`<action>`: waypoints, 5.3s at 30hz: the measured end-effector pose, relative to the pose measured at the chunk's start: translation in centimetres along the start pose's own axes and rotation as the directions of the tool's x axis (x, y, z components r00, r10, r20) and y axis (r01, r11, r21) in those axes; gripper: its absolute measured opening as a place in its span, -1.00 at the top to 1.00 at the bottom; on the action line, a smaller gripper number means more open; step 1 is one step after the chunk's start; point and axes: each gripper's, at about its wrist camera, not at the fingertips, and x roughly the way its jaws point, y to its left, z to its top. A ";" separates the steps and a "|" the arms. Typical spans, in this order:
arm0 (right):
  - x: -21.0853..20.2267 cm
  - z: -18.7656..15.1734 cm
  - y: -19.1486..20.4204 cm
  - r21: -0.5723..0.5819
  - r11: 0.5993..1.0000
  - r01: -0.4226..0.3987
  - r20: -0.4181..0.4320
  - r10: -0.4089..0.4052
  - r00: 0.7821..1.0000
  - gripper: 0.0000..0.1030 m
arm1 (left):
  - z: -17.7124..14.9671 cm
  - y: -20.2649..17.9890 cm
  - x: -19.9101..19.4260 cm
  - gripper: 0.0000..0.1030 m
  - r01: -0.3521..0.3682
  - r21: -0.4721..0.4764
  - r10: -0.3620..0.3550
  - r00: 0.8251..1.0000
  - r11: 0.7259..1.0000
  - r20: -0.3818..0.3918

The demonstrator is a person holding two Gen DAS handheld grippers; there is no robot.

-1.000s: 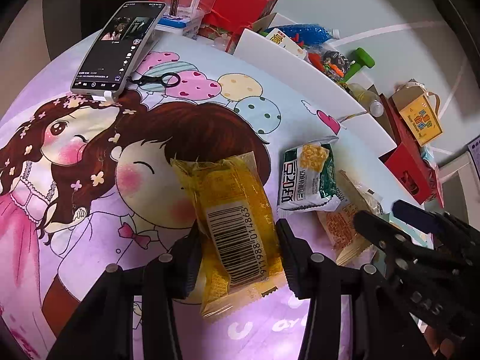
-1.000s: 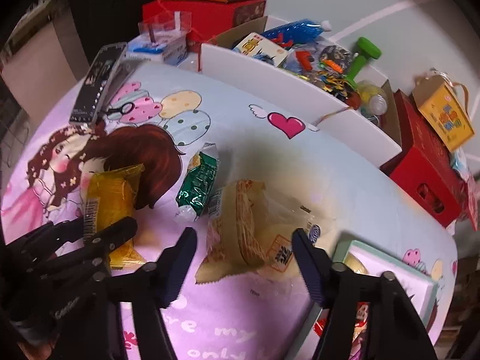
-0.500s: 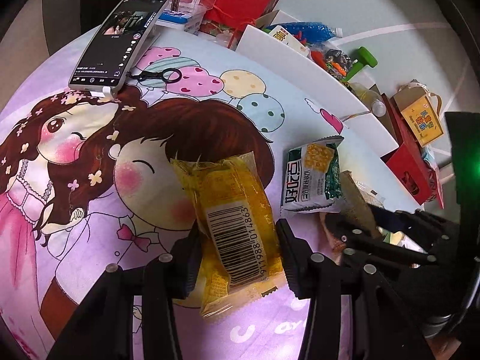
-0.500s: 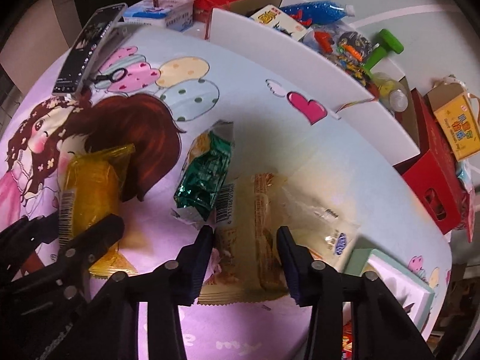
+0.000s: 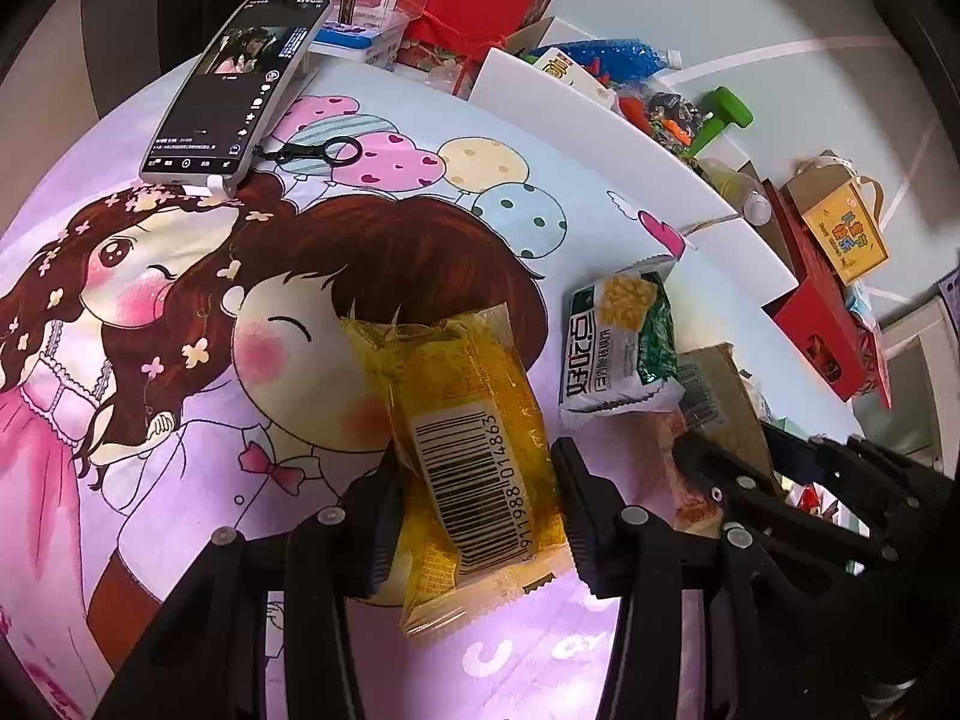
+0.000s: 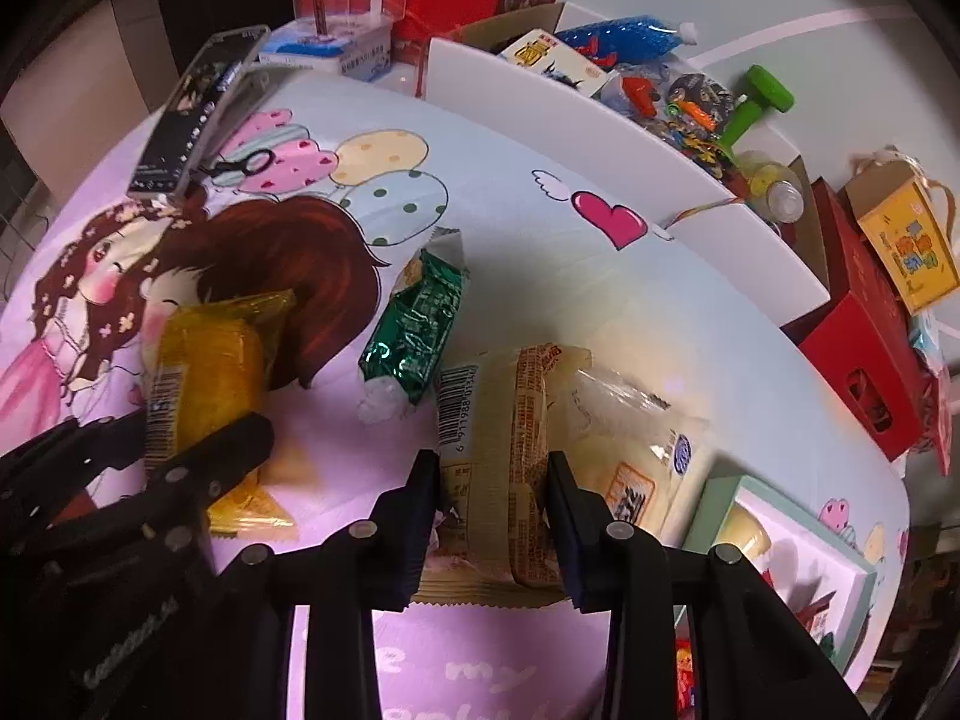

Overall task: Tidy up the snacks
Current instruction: 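Carry yellow packet in left tool and tan packet in right tool over tray, then open right tool to drop tan packet while left tool releases yellow packet, then move left tool to green-white packet while right tool reaches round bun packet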

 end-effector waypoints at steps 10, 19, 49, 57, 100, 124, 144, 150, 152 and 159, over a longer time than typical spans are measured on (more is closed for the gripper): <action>-4.2 -3.1 -1.3 0.092 0.993 -0.071 0.131 0.059 0.990 0.27 | -1.0 -0.9 -1.3 0.05 0.006 0.024 -0.006 1.000 1.000 0.013; -6.9 -7.3 -2.1 0.203 0.973 -0.109 0.265 0.053 0.963 0.27 | -1.9 -1.6 -1.8 0.05 -0.002 0.043 0.002 1.000 0.999 0.003; -9.3 -16.4 -10.7 0.476 0.869 -0.137 0.382 -0.064 0.922 0.27 | -3.5 -8.6 -4.4 0.05 -0.040 0.219 0.024 0.997 0.975 0.076; -11.3 -19.8 -16.3 0.596 0.791 -0.136 0.401 -0.146 0.905 0.27 | -5.0 -13.2 -5.1 0.06 0.026 0.316 -0.050 0.996 0.949 0.068; -6.0 -25.4 -23.0 0.766 0.635 -0.098 0.208 -0.101 0.973 0.27 | -14.0 -24.8 1.8 0.05 0.097 0.645 -0.051 0.995 0.758 -0.090; -6.3 -25.2 -23.0 0.774 0.630 -0.060 0.173 -0.119 0.978 -0.33 | -13.6 -25.0 0.3 -0.26 0.140 0.626 -0.077 0.989 0.767 -0.126; -6.7 -22.1 -21.1 0.733 0.671 -0.113 0.260 -0.122 0.958 -1.00 | -1.2 -9.6 -2.4 -0.84 -0.088 0.157 0.073 0.993 0.984 0.097; -7.7 -17.8 -19.1 0.664 0.719 -0.207 0.341 -0.045 0.939 -1.00 | 1.8 -7.9 -0.6 -0.84 -0.082 0.160 0.082 0.997 0.984 0.011; -8.1 -15.8 -18.5 0.633 0.732 -0.251 0.370 -0.002 0.929 -1.00 | 2.6 -8.0 -0.2 -0.84 -0.069 0.177 0.071 0.997 0.982 -0.005; -6.3 -8.6 -16.1 0.542 0.779 -0.315 0.336 0.143 0.931 -0.87 | 4.7 -9.2 1.3 -0.84 -0.036 0.243 0.063 0.993 0.969 -0.104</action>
